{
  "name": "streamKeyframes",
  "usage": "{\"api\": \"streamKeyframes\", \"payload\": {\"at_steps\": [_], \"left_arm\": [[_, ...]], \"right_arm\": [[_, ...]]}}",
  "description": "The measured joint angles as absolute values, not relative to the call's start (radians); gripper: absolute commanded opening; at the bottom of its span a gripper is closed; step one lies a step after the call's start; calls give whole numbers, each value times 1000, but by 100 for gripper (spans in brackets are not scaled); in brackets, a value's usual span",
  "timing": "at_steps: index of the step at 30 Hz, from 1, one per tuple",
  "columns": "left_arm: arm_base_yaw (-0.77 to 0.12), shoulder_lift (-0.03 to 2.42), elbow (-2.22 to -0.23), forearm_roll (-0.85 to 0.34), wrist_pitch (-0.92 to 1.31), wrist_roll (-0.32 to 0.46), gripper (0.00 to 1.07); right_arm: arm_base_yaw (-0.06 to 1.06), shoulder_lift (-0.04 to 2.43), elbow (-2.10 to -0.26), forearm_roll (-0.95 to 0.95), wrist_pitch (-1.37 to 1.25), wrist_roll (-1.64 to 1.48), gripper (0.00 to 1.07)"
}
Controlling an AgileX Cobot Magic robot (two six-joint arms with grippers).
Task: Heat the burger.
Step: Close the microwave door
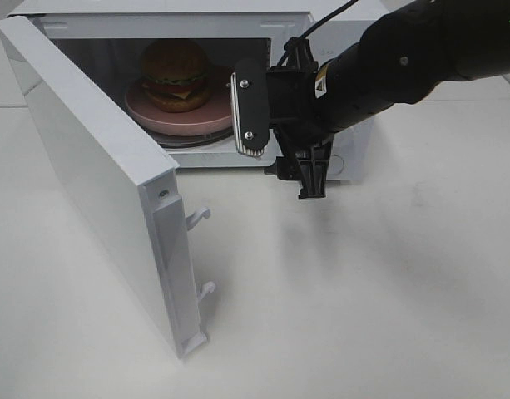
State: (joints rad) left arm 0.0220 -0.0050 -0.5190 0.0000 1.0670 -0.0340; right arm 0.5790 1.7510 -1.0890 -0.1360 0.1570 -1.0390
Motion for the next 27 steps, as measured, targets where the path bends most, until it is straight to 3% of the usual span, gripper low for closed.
{"api": "streamKeyframes", "payload": {"at_steps": [27], "left_arm": [[22, -5, -519, 0, 1067, -34, 98]], "right_arm": [[579, 1408, -874, -131, 356, -424, 76]]}}
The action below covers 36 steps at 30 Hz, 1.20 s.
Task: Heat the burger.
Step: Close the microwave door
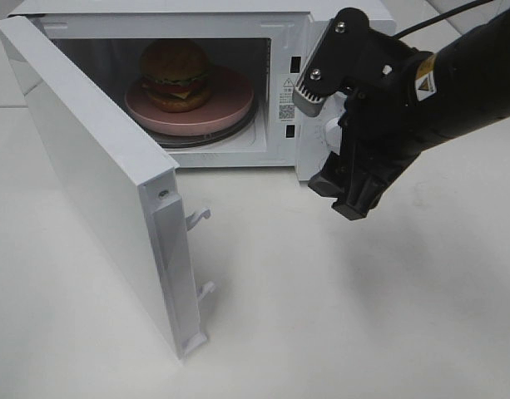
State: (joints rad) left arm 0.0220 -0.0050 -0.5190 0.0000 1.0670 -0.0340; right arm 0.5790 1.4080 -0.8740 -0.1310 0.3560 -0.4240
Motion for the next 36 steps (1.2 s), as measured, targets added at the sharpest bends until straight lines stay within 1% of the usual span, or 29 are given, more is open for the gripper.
{"api": "streamKeyframes", "payload": {"at_steps": [2, 11, 13, 29, 36], "left_arm": [[22, -5, -519, 0, 1067, -34, 98], [22, -5, -519, 0, 1067, -34, 98], [22, -5, -519, 0, 1067, -34, 98], [22, -5, -519, 0, 1067, -34, 98], [22, -5, -519, 0, 1067, -34, 98]], "right_arm": [[579, 1371, -873, -131, 427, -336, 76], [579, 1254, -873, -130, 629, -125, 76], [579, 1192, -873, -129, 722, -51, 76], [579, 1009, -873, -128, 1001, 78, 76], [579, 933, -825, -128, 1022, 85, 76]]}}
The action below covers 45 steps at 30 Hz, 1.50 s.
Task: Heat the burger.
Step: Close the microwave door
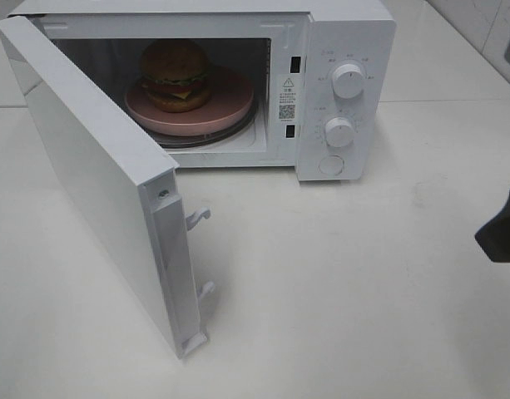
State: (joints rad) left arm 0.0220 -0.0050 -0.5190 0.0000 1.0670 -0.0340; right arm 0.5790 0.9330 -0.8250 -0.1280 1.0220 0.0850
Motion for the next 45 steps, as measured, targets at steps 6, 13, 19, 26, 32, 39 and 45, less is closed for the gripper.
{"api": "streamKeyframes", "payload": {"at_steps": [6, 13, 19, 26, 32, 39, 45], "left_arm": [[22, -5, -519, 0, 1067, -34, 98], [22, -5, -519, 0, 1067, -34, 98], [22, -5, -519, 0, 1067, -34, 98], [22, -5, -519, 0, 1067, -34, 98], [22, -5, -519, 0, 1067, -34, 98], [22, -5, -519, 0, 1067, -34, 98], [22, -5, -519, 0, 1067, -34, 98]], "right_arm": [[567, 841, -749, -123, 1029, 113, 76], [357, 707, -676, -64, 1039, 121, 76], [246, 544, -639, -53, 1044, 118, 76], [163, 372, -595, -50, 1044, 117, 76], [92, 217, -561, -19, 1044, 117, 76], [45, 56, -504, 8, 1017, 98, 76], [1, -5, -499, 27, 1008, 74, 76]]}}
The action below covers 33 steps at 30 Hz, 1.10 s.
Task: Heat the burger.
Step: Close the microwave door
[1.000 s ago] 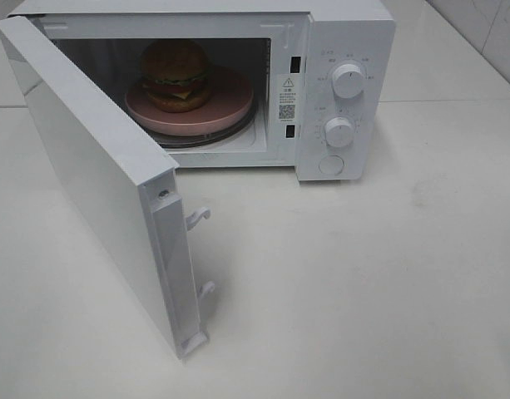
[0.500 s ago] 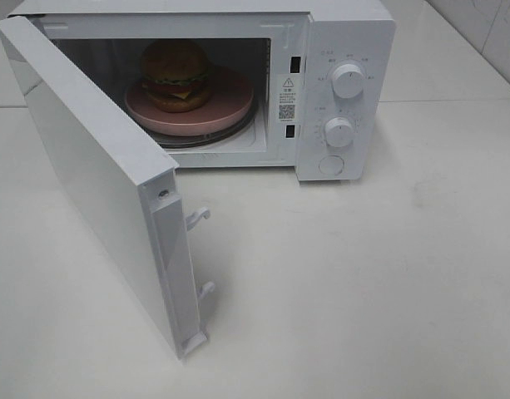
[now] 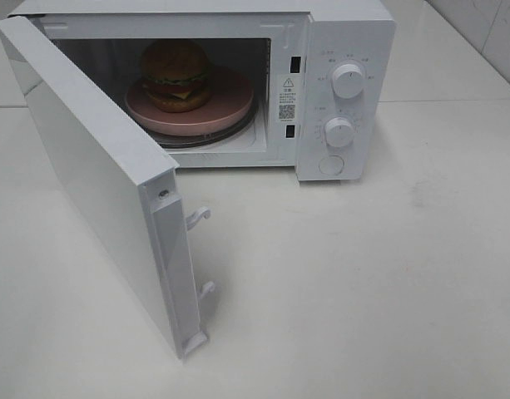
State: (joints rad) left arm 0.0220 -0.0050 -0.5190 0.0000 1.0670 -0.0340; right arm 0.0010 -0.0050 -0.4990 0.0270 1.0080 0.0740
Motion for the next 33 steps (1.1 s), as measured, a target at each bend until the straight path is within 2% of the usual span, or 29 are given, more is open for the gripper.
{"api": "streamKeyframes", "payload": {"at_steps": [33], "left_arm": [[22, -5, -519, 0, 1067, -34, 98]], "right_arm": [[-2, -6, -499, 30, 1002, 73, 76]]}}
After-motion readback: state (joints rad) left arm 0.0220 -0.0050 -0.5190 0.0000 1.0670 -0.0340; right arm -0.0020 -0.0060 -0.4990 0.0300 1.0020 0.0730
